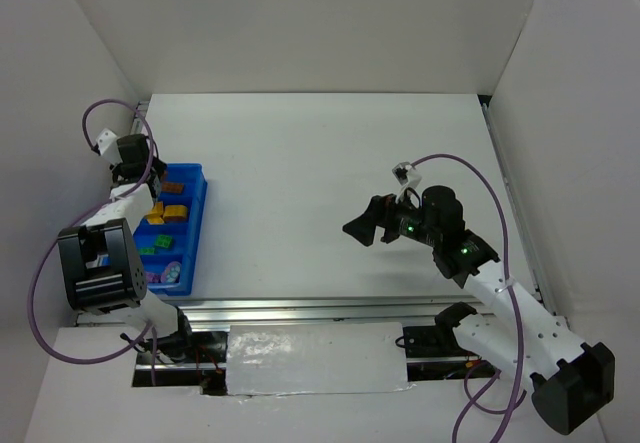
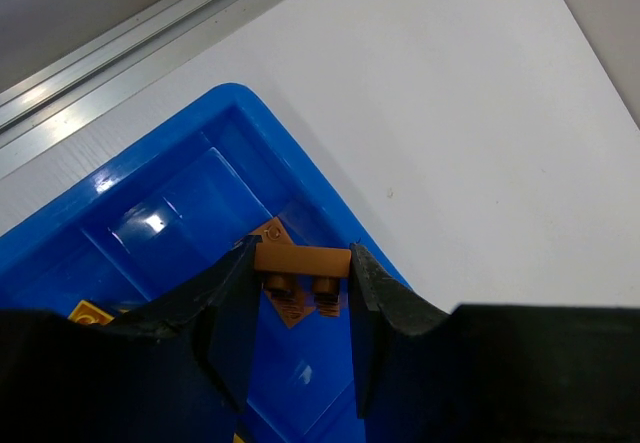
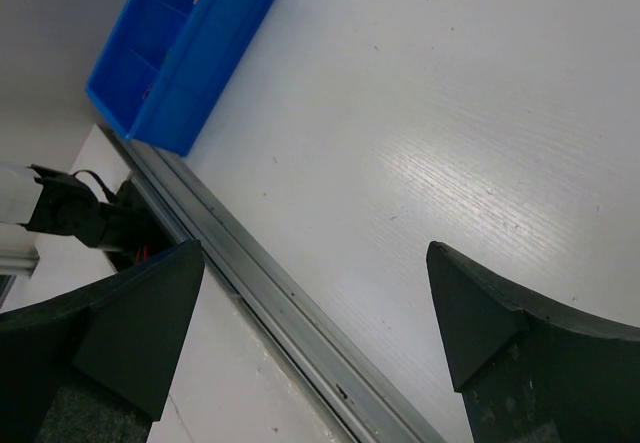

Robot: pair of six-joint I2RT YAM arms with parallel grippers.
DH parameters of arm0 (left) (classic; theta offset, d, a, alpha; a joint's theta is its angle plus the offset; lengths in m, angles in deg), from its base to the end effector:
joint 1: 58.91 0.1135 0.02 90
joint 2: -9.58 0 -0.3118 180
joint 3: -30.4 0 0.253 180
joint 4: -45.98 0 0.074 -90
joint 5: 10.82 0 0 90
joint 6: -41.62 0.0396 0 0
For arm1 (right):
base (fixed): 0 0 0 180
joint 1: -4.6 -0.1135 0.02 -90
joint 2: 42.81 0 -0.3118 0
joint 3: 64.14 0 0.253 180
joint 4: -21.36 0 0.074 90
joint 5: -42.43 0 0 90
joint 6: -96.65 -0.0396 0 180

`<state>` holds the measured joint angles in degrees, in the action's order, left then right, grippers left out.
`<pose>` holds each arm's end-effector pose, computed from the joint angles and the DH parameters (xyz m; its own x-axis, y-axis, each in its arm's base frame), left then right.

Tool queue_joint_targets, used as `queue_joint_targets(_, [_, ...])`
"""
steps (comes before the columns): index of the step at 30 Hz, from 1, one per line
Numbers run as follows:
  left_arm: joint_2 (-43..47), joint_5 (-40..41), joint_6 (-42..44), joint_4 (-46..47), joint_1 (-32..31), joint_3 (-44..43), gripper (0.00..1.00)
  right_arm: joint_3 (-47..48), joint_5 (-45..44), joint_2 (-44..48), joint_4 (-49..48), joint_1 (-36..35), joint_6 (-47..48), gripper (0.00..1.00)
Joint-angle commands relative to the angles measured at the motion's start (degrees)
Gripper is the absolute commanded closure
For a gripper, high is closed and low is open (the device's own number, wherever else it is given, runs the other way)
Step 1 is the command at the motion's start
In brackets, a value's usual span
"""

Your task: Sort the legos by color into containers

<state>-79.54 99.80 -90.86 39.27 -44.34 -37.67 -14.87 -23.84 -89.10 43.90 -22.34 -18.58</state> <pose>0.3349 0.1014 0.2827 0.0302 -0.6452 -0.7634 -0.7005 0.5311 -0.4766 0.1364 0.0872 0.3151 -0.5909 0.1374 -0.7950 -0.5538 0.6475 0.5235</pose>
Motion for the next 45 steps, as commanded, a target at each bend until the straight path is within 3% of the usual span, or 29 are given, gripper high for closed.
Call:
queue_joint_targets(1, [-0.2, -0.6, -0.8, 2.0, 0.4, -2.3, 1.0, -0.5, -0.7, 0.1, -2.1, 0.3, 0.1, 0.0])
queue_joint_targets(43, [-3.1, -0.8, -4.1, 0.7, 0.5, -1.7, 1.0, -1.4, -0.3, 1.4, -3.0, 0.3, 0.1, 0.0])
queue_joint_targets(45, [-3.1, -0.2, -4.5, 0.0, 0.5, -1.7, 0.89, -1.4, 0.0, 1.4, -3.2, 0.3, 0.1, 0.0])
